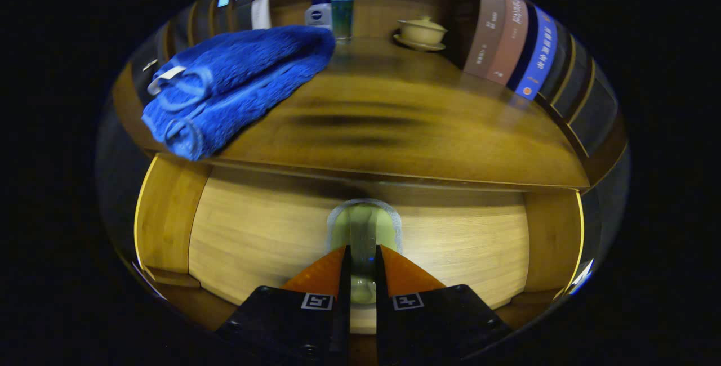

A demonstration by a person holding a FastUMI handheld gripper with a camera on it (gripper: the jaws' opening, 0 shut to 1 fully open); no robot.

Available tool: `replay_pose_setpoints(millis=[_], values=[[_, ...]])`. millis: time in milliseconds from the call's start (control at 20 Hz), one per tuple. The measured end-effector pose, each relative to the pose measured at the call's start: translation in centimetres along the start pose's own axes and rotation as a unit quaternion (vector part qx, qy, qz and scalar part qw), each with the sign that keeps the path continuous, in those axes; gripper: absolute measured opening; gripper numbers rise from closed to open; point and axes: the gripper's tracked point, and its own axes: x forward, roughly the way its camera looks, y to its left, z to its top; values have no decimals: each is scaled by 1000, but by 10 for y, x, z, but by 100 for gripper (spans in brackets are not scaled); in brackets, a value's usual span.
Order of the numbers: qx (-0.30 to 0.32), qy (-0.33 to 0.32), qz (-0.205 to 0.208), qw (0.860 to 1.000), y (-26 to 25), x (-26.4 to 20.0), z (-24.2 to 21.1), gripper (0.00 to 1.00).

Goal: Pull open the drawer, take out the items inside it, and place them on the countertop above the cabinet.

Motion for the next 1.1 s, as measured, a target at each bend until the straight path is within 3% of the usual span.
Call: replay_pose_setpoints(millis=[200, 700, 900, 1100], values=[[42, 21, 17, 999, -1, -9, -3, 23], [32, 2, 73, 997, -3, -112, 20, 23], [36, -27, 79, 996, -10, -143, 53, 23], [47, -58, 48, 996, -37, -139, 97, 23]])
